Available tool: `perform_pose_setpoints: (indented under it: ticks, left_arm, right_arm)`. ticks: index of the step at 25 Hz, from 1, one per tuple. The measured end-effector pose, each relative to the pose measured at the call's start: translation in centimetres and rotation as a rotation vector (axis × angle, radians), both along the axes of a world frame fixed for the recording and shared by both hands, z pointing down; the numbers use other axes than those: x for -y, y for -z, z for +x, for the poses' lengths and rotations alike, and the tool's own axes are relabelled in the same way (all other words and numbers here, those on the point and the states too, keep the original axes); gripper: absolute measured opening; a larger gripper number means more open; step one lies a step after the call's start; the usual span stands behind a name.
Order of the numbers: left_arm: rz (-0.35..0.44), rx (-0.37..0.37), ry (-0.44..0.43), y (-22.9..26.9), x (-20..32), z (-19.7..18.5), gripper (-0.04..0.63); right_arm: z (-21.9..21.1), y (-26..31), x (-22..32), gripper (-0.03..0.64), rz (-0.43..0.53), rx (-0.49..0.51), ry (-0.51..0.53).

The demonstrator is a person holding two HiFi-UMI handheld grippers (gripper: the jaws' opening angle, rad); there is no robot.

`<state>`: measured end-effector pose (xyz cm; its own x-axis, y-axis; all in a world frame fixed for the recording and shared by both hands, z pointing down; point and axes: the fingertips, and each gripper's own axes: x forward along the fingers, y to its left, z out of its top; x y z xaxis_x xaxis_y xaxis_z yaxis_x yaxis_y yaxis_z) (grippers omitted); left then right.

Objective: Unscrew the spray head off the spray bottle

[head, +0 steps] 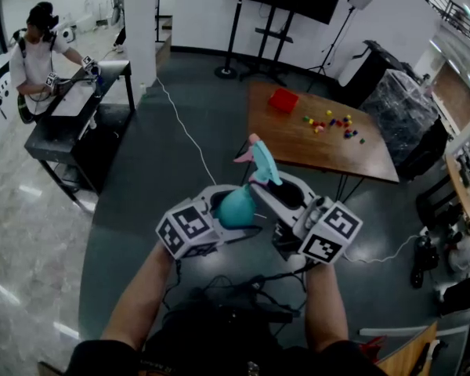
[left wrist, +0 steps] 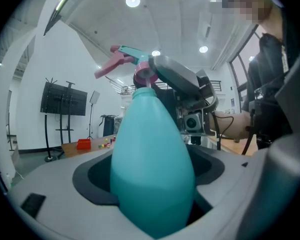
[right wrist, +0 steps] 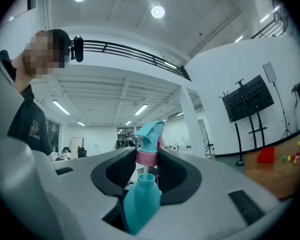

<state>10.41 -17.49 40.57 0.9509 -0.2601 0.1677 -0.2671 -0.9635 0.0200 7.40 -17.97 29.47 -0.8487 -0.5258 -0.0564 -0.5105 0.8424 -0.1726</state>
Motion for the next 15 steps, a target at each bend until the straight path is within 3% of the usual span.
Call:
perform_pose_setpoints:
  ticks: [15]
  left_arm:
    - [-0.035, 0.132, 0.125, -4.3, 1.7, -0.3, 0.422]
  right_arm:
    - [3.0, 4.3, 1.3, 0.138, 0.123, 0.069, -0.173]
